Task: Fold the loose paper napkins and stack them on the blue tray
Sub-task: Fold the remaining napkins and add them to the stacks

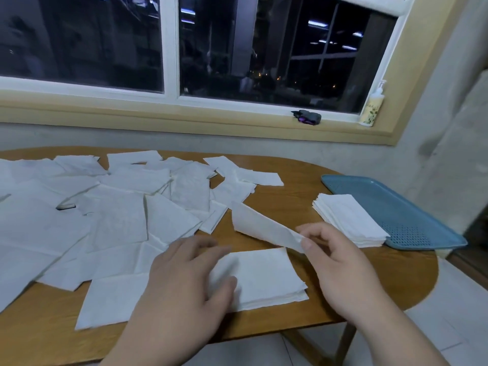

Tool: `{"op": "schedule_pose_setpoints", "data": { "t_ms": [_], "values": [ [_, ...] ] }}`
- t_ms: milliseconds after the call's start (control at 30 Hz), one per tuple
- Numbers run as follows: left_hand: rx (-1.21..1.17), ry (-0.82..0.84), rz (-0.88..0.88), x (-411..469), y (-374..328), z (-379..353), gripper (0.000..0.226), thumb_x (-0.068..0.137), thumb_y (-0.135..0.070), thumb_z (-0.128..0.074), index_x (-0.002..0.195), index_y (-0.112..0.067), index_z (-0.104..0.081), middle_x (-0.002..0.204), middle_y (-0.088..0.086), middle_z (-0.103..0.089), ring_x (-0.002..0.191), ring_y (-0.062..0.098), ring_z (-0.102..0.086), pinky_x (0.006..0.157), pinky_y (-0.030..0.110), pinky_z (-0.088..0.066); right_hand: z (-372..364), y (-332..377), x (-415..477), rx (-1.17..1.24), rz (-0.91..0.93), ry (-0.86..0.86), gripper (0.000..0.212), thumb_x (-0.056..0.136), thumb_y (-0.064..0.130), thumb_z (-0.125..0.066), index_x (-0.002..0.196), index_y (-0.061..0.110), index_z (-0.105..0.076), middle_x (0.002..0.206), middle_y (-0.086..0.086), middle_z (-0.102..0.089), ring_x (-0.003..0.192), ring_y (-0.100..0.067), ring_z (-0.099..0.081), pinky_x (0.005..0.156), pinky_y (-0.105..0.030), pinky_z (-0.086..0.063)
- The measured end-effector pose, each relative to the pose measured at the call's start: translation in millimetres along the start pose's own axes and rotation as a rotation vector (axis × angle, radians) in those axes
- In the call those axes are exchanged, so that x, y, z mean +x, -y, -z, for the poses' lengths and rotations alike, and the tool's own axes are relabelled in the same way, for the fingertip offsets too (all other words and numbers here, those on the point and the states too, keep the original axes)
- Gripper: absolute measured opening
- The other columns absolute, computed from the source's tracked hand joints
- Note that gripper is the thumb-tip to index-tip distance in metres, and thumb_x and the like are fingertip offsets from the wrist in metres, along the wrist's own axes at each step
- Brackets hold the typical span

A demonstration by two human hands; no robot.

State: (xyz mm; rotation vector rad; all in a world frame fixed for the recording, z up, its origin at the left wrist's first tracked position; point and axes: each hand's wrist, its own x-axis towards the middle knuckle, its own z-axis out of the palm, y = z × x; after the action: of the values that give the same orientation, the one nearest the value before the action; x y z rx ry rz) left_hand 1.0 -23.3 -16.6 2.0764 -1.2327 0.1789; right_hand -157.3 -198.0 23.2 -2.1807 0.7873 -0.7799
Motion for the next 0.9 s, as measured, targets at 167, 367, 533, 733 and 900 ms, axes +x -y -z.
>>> {"op": "schedule_pose_setpoints", "data": {
  "t_ms": [167,367,533,733,900],
  "values": [
    [-0.258,-0.033,0.095,0,-16,17,0.072,0.08,-0.071,-0.054,0.131,-0.079,-0.003,0.141,-0.052,-0.013,0.142,-0.004,-0.025,0.112,0.031,-0.035,6,13,0,0.238,0.027,0.15,0.018,0.097,0.022,-0.056,0.087,0.032,-0.067,0.113,0.026,-0.067,0.102,0.003,-0.062,0.089,-0.027,-0.046],
    [-0.412,-0.074,0.252,4,-27,20,0.063,0.083,-0.046,-0.064,0.118,-0.083,-0.027,0.102,-0.051,-0.053,0.091,-0.017,-0.059,0.067,-0.001,-0.039,4,8,10,0.406,-0.075,0.232,0.019,0.099,0.024,-0.053,0.091,0.026,-0.07,0.095,0.005,-0.073,0.094,-0.013,-0.068,0.095,-0.053,-0.049],
    [-0.439,-0.065,0.285,8,-27,15,0.056,0.086,-0.038,-0.064,0.116,-0.079,-0.041,0.056,-0.017,-0.048,0.061,0.006,-0.058,0.058,0.01,-0.042,-8,7,5,0.519,-0.076,0.232,0.052,0.084,0.039,-0.067,0.13,0.057,-0.049,0.1,-0.012,-0.073,0.098,-0.038,-0.067,0.098,-0.064,-0.045],
    [-0.415,-0.032,0.37,10,-19,10,0.016,0.081,-0.04,-0.069,0.084,-0.056,-0.072,0.088,-0.044,-0.062,0.085,-0.019,-0.057,0.064,-0.002,-0.035,-15,-2,-6,0.298,0.018,0.085,0.034,0.094,0.02,-0.063,0.107,0.051,-0.068,0.083,0.027,-0.07,0.073,-0.005,-0.063,0.063,-0.004,-0.043],
    [-0.307,-0.005,0.376,10,-16,10,0.012,0.08,-0.04,-0.068,0.082,-0.051,-0.071,0.089,-0.049,-0.056,0.088,-0.022,-0.053,0.065,0.0,-0.035,-26,-9,0,0.203,0.002,0.035,0.021,0.095,0.025,-0.062,0.091,0.043,-0.072,0.088,0.03,-0.068,0.084,0.009,-0.06,0.067,-0.004,-0.041]
  ]
}}
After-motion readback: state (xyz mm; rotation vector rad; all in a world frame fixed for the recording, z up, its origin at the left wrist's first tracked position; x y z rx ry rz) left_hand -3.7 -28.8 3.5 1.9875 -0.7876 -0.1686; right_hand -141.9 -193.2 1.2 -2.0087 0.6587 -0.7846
